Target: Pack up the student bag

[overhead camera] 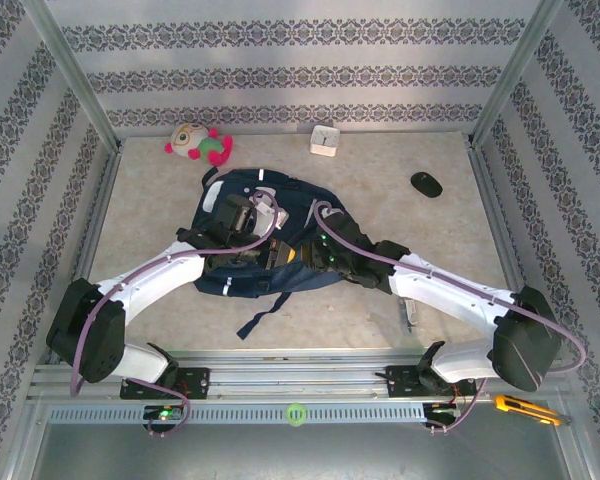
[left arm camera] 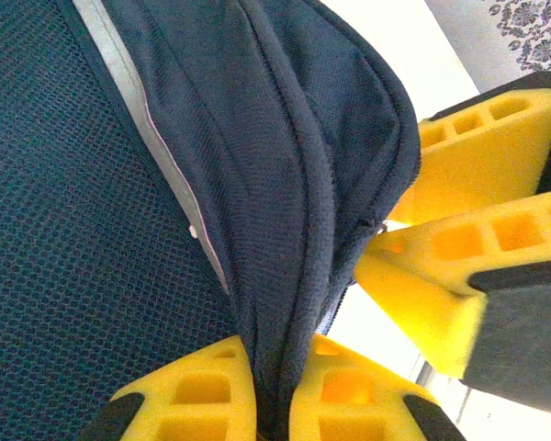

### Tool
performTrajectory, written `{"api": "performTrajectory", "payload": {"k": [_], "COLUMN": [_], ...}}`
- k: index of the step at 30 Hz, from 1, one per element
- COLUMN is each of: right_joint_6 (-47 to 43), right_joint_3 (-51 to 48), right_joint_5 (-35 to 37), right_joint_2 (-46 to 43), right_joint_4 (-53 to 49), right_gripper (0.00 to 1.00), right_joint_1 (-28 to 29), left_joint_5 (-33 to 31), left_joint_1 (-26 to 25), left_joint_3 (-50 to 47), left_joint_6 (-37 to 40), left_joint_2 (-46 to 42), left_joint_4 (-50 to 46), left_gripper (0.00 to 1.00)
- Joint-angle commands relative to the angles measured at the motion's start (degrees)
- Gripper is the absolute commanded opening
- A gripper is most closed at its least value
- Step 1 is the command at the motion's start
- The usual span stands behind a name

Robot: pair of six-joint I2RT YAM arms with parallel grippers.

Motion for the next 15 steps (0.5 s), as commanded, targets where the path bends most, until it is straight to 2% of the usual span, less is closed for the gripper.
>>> {"api": "performTrajectory", "payload": {"k": [1,5,10,15], "right_joint_6": [-2.0,-2.4,-2.1,-2.1], "right_joint_3": [1.8,2.5,2.3,2.2], "right_joint_5": [2.1,-0.2,2.1,3.5], "right_joint_2": [2.3,3.6,3.5,2.4], "right_joint_4": [-1.3,0.0,-1.2,-2.5], "right_gripper": [0.39,0.32,0.16,0.11], "right_joint_1": [-0.2,0.4,1.4,1.4], "left_joint_5": [3.6,3.4,3.2,2.3], "left_joint_1": [0.1,0.1,0.1,0.1], "left_joint_3": [1.5,1.6,1.6,1.7], "left_joint_6": [-1.2,-1.0,-0.9,-0.3], "left_joint_2": [-1.3,-1.5,-1.3,-1.3], "left_joint_4": [-0.6,-0.4,-0.5,-1.2], "left_gripper": [0.00,0.00,0.00,0.00]}}
